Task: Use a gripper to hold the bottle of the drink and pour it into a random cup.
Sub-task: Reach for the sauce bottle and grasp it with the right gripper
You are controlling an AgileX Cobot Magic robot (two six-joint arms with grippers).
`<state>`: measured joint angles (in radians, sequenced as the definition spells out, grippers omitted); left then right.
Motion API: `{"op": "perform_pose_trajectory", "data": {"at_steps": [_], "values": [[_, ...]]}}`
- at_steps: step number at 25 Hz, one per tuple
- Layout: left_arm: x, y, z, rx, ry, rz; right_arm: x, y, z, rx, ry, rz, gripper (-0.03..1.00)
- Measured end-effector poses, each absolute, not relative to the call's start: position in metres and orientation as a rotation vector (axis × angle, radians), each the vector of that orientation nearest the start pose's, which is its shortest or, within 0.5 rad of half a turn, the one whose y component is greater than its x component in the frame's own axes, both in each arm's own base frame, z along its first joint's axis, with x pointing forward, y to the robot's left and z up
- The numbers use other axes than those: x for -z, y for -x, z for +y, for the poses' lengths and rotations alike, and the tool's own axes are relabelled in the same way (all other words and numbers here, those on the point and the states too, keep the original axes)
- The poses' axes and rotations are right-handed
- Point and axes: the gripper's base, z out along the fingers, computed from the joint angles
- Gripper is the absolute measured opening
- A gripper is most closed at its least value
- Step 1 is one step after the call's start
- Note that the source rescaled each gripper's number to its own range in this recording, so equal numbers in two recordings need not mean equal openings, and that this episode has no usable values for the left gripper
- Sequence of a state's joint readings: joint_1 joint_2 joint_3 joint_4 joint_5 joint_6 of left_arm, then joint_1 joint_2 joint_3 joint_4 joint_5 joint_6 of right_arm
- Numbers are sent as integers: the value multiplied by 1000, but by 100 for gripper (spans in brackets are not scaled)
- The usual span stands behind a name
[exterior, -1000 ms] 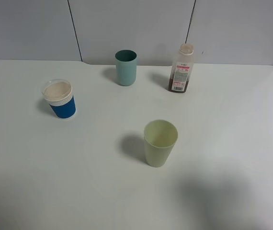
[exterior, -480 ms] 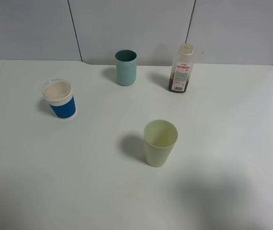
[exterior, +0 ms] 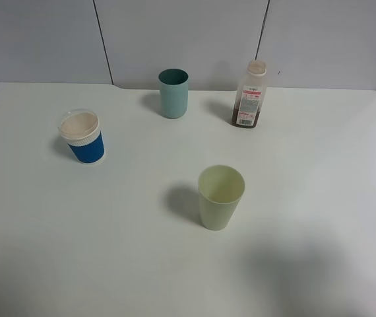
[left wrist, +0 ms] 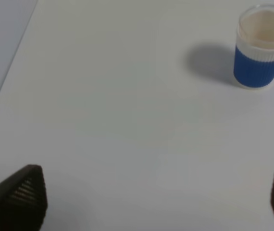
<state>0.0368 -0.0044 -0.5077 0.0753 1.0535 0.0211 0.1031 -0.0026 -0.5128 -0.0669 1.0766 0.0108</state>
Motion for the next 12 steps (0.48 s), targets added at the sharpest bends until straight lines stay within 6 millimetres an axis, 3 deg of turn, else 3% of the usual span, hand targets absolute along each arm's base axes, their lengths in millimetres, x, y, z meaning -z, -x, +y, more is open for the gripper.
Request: {"op": "perform_pose_trajectory", "data": {"at_steps": [12], "values": [[-280,7,6,-126,20,2025,-280,7,-6,9,90,2041,100]]}}
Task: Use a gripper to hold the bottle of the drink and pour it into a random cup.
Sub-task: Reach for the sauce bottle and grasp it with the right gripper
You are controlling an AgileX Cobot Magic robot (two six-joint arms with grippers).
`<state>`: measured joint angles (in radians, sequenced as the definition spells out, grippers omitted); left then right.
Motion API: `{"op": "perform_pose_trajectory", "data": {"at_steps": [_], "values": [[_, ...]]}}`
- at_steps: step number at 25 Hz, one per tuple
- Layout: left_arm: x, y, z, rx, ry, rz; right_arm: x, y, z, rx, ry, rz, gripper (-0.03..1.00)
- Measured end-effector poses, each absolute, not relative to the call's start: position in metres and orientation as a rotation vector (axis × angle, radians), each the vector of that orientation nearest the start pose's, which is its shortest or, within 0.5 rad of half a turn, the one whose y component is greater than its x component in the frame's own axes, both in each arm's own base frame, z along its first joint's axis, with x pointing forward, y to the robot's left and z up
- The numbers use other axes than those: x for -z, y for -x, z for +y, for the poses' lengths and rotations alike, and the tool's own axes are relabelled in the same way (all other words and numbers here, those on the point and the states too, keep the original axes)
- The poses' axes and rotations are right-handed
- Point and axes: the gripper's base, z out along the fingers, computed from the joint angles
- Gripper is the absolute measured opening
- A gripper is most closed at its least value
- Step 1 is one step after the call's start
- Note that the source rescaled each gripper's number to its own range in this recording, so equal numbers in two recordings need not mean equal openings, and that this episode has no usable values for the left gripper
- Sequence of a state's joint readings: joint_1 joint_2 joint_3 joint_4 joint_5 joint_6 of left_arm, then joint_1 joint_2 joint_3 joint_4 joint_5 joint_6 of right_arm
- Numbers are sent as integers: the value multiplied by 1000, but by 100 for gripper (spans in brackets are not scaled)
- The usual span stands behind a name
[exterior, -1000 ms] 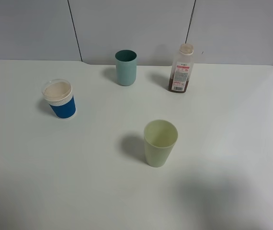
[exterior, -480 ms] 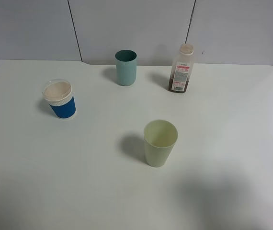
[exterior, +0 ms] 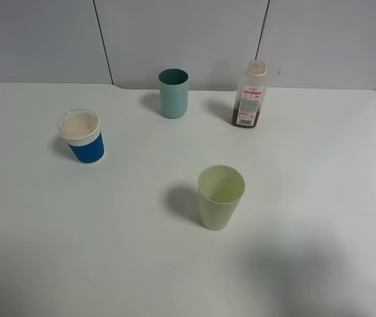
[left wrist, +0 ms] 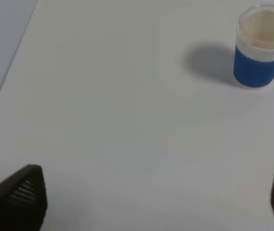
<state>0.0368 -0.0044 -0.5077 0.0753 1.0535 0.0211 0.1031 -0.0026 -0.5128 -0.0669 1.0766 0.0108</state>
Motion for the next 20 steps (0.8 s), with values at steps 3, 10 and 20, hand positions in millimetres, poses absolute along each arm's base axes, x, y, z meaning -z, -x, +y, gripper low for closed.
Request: {"op": "perform_pose_trajectory", "data": {"at_steps": [3,10,20], "values": [[-280,7,6,-126,20,2025,-280,7,-6,9,90,2041,100],[-280,7,6,-126,20,2025,-280,7,-6,9,90,2041,100],[-280,7,6,-126,20,2025,-280,7,-5,-9,91,2036,100]]}}
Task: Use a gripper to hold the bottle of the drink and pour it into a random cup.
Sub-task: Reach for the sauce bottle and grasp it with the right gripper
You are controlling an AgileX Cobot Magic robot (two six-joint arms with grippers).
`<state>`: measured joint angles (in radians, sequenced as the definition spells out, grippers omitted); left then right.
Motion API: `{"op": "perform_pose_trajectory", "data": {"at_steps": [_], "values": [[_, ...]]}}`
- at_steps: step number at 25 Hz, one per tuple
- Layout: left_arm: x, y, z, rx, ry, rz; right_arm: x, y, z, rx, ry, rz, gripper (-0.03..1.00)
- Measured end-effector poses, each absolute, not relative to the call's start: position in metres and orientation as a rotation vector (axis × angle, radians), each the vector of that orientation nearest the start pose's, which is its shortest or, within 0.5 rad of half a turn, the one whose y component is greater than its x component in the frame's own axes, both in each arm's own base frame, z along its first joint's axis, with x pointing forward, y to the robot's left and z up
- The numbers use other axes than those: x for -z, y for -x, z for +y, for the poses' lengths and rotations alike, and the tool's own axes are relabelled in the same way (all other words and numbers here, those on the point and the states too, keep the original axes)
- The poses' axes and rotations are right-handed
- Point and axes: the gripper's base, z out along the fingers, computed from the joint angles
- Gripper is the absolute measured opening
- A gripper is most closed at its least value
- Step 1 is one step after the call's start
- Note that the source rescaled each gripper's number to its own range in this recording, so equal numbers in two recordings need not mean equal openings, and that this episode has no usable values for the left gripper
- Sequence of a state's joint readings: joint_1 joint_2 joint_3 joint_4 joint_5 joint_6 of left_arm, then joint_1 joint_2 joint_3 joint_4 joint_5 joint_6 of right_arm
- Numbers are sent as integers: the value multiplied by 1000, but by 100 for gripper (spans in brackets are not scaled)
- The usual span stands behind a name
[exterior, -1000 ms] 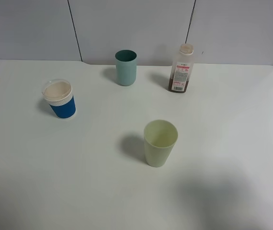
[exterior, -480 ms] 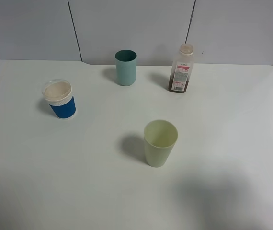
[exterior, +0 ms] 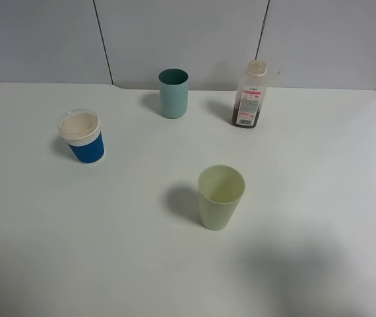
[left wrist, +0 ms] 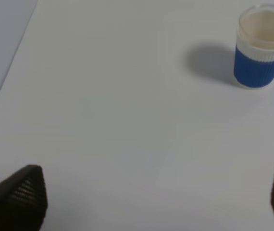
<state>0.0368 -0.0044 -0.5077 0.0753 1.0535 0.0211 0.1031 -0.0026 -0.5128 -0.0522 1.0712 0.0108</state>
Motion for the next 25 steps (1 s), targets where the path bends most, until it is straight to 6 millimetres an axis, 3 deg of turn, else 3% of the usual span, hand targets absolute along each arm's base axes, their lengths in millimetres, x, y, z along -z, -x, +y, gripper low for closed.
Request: {"op": "perform_pose_trajectory", "data": {"at_steps": [12,19,25], "values": [[-280,7,6,-126,20,2025,-283,0,-4,-35,58,2047,100],[-280,7,6,-126,20,2025,-307,-38,0,-18,69,2097,100],[-280,7,6,-126,20,2025,-311,-81,4,-9,92,2183,100]]}}
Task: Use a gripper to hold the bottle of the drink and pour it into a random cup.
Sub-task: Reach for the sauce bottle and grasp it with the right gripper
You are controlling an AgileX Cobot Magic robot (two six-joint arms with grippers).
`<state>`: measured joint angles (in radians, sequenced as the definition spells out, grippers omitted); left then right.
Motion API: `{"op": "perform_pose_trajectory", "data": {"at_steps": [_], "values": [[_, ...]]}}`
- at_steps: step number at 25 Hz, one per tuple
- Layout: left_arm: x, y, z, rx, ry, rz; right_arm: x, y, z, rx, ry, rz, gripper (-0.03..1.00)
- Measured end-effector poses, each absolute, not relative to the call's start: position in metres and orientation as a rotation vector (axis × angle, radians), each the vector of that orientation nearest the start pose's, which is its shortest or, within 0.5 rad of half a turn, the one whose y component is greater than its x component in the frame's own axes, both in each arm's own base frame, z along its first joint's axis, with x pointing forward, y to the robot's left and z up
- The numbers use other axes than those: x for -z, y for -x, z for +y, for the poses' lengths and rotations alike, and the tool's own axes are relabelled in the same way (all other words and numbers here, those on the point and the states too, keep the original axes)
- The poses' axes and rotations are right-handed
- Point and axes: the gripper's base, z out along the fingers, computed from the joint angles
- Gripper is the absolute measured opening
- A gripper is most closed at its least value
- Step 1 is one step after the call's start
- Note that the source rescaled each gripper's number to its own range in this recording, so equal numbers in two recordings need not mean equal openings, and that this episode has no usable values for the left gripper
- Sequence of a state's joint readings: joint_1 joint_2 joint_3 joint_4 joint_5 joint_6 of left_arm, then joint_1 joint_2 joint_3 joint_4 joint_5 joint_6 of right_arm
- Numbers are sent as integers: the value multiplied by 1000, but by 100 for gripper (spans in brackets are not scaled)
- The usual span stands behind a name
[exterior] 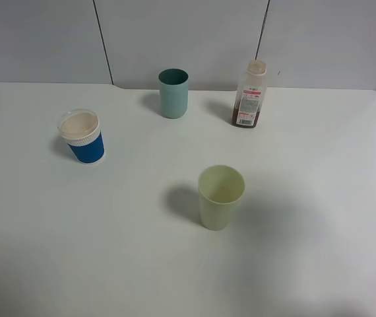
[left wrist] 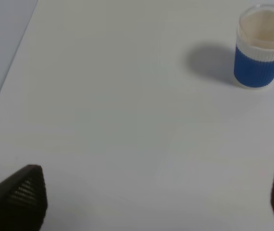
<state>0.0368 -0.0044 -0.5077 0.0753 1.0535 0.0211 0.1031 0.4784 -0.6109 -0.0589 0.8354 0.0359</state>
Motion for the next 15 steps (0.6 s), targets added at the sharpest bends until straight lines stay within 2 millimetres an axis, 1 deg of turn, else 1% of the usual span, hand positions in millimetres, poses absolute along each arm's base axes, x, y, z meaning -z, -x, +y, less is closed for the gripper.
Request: {"op": "perform_pose_trajectory", "data": {"at_steps": [3,9,15], "values": [[-280,7,6,-126,20,2025,-307,-102,7,12,138,2216,100],[-280,7,6,-126,20,2025,-295,-139,11,23,177,2265,100],[-280,7,6,-126,20,2025,-275,-174,15,21,190,2326,100]]}}
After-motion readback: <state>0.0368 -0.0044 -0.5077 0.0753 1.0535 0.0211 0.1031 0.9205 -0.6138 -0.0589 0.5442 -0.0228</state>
